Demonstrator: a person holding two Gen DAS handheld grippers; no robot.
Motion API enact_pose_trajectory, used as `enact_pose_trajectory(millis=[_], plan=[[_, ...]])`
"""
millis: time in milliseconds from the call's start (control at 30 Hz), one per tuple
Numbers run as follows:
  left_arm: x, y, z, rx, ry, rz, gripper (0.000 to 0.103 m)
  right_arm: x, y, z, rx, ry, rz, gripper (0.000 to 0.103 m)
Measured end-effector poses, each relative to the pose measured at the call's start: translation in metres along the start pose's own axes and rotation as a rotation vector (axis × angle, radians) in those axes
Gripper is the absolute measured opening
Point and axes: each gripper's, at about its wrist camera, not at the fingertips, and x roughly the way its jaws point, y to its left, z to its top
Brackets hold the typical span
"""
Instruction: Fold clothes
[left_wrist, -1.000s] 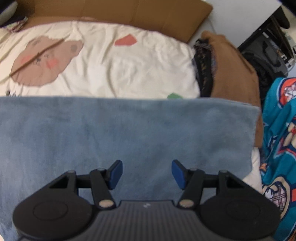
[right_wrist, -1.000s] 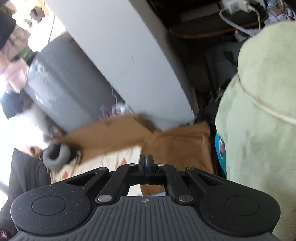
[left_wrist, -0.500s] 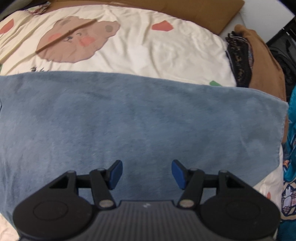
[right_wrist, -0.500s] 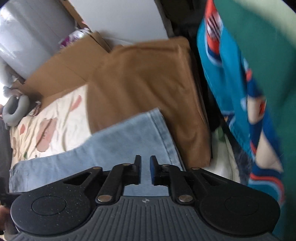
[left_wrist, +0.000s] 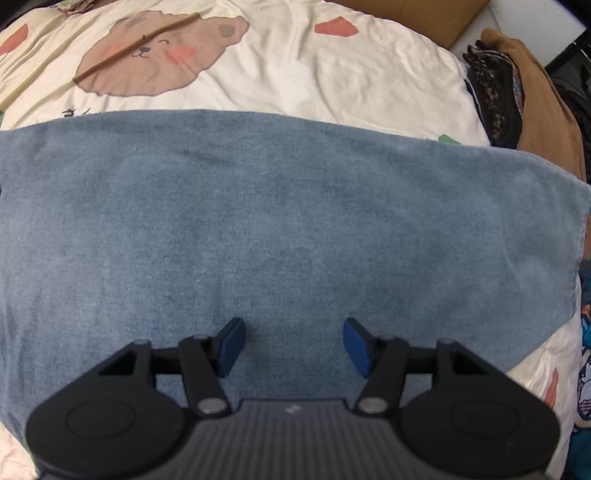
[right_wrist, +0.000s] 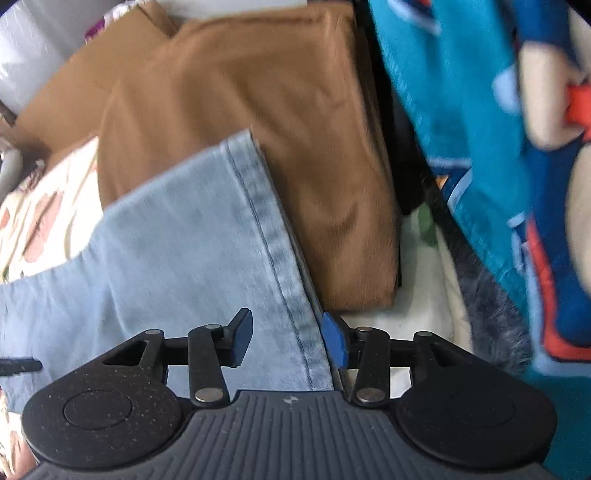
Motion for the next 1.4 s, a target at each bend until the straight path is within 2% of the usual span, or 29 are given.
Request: enact_pose_trajectory(millis=[167,233,300,467,567,700,1000,1133,1400], plan=[[-0.002,0.000,0.000,0.009,0.005,0.006,0.062,0.021,-0.004,-0.001,-0.029,0.017,-0.002,0.056],[-0.003,0.001,0.000,0.012,0.007,0.008,0.062,0.027,-0.007,0.000,-0.030,0.017,0.016,0.057],[-0.003,0.002,-0.002,0.015,0.009,0.012,0.062,0.031,-0.009,0.000,-0.038,0.009,0.036,0.064],[-0.005,0.006,-0.005,0.013,0.017,0.020,0.062,0.042,-0.013,-0.002,-0.044,-0.001,0.118,0.067],[-0.007,0.008,-0.005,0.010,0.020,0.021,0.062,0.045,-0.014,-0.004,-0.040,-0.002,0.160,0.066],[-0.006,0.011,-0.005,0.000,0.019,0.019,0.062,0.033,-0.012,-0.004,-0.029,0.017,0.188,0.055],[-0.003,0.008,-0.005,-0.003,0.021,0.024,0.063,-0.014,0.026,-0.002,-0.115,0.026,0.280,0.054],[-0.003,0.008,-0.005,-0.002,0.021,0.022,0.063,-0.004,0.040,0.006,-0.141,0.038,0.262,0.054],[0.000,0.010,-0.003,-0.014,0.016,0.011,0.063,0.013,0.030,0.020,-0.166,0.070,0.236,0.053]])
